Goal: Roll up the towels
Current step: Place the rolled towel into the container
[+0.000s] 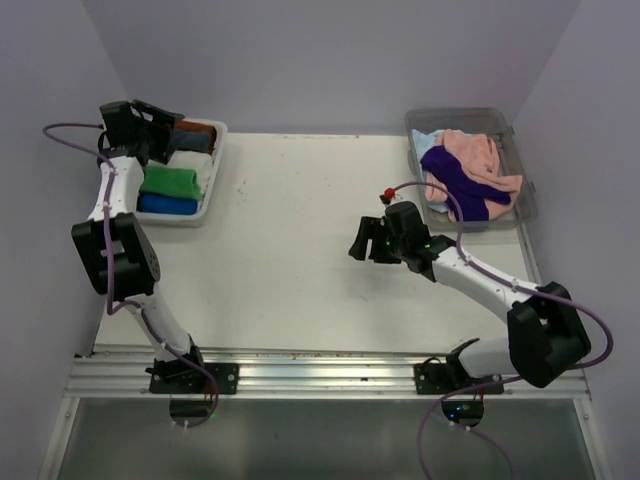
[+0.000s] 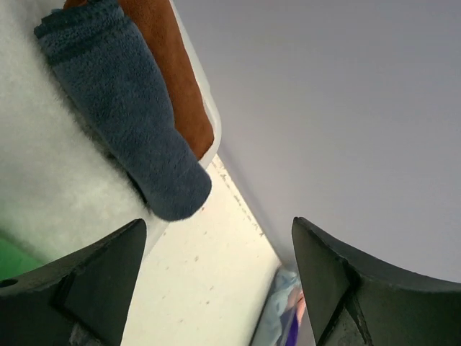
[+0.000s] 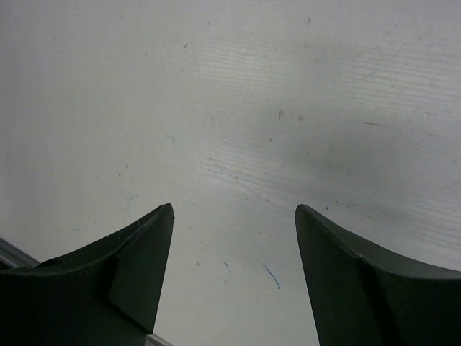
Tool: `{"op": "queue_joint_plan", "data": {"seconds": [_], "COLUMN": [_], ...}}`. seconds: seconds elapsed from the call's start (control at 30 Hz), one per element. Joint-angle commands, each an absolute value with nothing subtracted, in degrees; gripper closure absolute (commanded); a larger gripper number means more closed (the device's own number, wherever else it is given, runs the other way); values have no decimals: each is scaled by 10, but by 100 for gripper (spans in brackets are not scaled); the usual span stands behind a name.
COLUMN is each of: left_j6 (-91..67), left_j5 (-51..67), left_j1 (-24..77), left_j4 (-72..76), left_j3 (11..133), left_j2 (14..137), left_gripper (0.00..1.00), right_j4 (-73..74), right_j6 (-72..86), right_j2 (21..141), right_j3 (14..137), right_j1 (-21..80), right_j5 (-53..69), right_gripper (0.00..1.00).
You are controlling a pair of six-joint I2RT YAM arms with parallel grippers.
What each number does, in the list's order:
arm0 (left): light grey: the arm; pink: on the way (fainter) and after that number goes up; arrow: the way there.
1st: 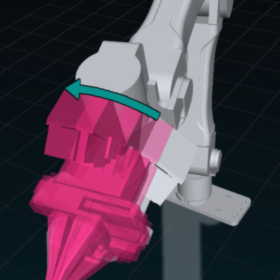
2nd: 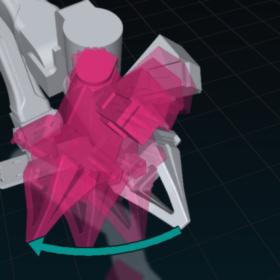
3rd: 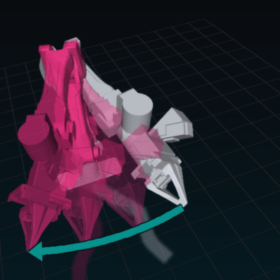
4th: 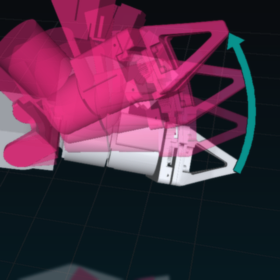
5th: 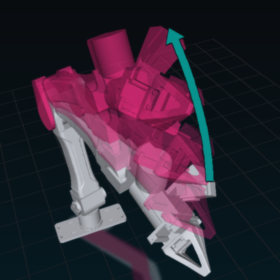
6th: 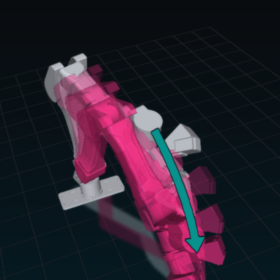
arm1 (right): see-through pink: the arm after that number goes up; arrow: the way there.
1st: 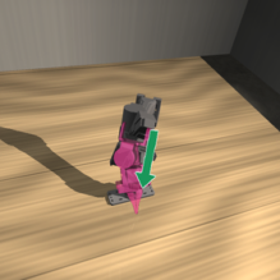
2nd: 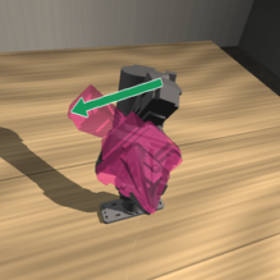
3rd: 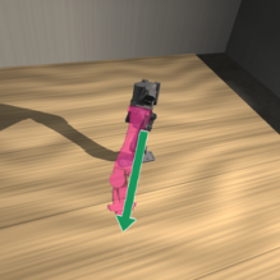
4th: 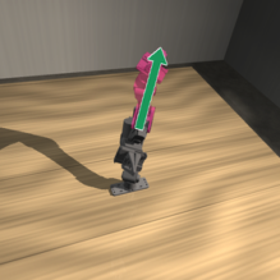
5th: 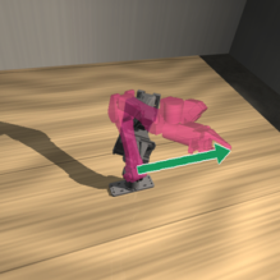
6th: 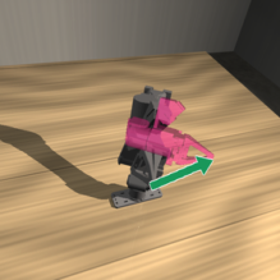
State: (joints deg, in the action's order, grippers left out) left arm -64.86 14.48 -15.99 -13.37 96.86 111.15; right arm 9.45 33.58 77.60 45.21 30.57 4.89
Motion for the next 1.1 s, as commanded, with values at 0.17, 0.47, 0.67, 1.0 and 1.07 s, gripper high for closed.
{"op": "queue_joint_plan", "data": {"seconds": [0.17,0.47,0.67,1.0,1.07], "left_j6": [-497,-286,-259,-280,-279], "left_j5": [117,128,159,196,189], "left_j1": [-135,33,154,188,188], "left_j4": [-156,-175,-205,-144,-149], "left_j3": [864,788,730,589,592], "left_j2": [925,767,739,667,671], "left_gripper": [14,14,14,14,14], "right_j4": [180,248,262,288,287], "right_j6": [287,246,250,267,272], "right_j2": [763,751,735,698,688], "right_j3": [564,613,607,570,560], "right_j1": [306,306,305,305,306], "right_j5": [-53,-219,-250,-298,-302], "right_gripper": [19,12,12,13,14]}}
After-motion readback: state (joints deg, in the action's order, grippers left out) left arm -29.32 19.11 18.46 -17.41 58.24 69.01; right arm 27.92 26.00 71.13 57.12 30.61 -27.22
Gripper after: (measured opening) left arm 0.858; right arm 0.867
